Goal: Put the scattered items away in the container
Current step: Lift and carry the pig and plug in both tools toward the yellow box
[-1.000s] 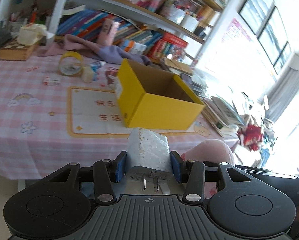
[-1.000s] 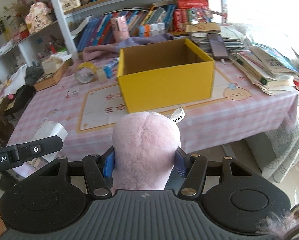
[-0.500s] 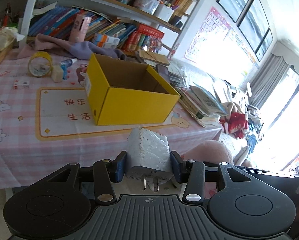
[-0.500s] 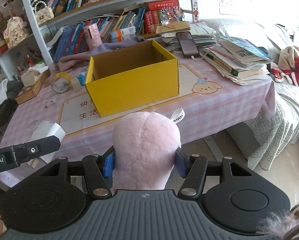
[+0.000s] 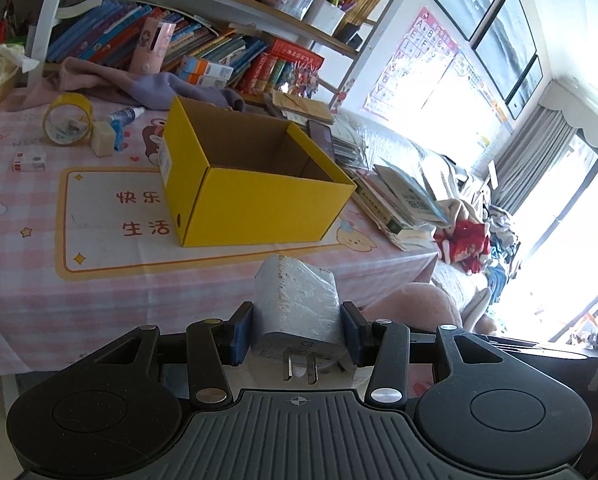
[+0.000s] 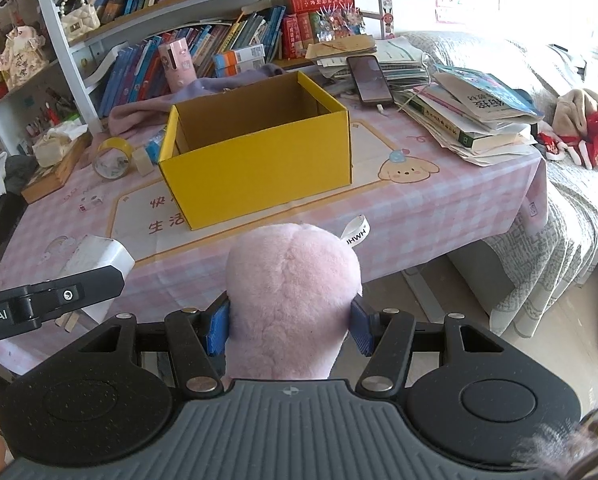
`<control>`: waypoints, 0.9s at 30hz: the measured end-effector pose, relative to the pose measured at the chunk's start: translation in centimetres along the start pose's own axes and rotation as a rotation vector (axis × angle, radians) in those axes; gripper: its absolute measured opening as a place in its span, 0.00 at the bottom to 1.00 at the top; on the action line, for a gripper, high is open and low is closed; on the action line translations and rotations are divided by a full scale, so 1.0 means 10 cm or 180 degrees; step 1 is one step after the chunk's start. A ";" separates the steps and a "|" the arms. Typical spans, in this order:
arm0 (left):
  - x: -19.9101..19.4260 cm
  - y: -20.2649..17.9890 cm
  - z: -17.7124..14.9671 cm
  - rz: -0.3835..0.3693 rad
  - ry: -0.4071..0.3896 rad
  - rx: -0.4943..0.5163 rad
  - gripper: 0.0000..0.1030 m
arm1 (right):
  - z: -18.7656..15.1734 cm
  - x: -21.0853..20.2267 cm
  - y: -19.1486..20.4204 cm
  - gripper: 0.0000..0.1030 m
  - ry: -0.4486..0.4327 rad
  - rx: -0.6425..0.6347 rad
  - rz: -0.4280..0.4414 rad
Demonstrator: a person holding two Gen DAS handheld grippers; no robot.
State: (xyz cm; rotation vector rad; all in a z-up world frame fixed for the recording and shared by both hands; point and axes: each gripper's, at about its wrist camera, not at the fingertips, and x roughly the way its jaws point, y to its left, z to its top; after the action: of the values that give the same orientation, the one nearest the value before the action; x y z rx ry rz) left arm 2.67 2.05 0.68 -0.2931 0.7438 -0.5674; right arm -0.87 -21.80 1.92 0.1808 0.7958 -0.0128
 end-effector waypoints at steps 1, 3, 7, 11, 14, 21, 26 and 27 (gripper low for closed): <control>0.01 0.00 0.00 0.0000 0.0000 0.0000 0.43 | 0.01 0.01 0.00 0.54 0.0004 -0.0003 0.0001; 0.02 0.01 0.01 0.0001 -0.0005 -0.0003 0.43 | 0.02 0.02 0.00 0.54 0.0001 -0.0011 0.0004; 0.05 0.03 0.04 0.0012 -0.0018 -0.0001 0.43 | 0.07 0.10 0.03 0.54 0.0005 -0.0037 0.0016; 0.09 0.05 0.10 0.0026 -0.0034 0.0025 0.43 | 0.15 0.18 0.05 0.54 0.0002 -0.0066 0.0042; 0.13 0.09 0.14 0.0047 -0.0035 0.0029 0.43 | 0.20 0.25 0.08 0.54 0.0009 -0.0080 0.0067; 0.27 0.17 0.27 0.0075 -0.0034 0.0072 0.43 | 0.35 0.44 0.10 0.54 0.0000 -0.0121 0.0130; 0.39 0.20 0.40 0.0085 -0.0049 0.0138 0.43 | 0.51 0.60 0.11 0.54 -0.0024 -0.0147 0.0180; 0.42 0.21 0.44 0.0074 -0.0055 0.0155 0.43 | 0.55 0.63 0.11 0.54 -0.0037 -0.0158 0.0194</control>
State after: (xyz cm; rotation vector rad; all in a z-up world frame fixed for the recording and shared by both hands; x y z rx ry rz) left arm 9.06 1.51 0.50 -0.2436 0.7147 -0.5596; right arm 7.51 -21.28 1.41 0.1578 0.7780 0.0632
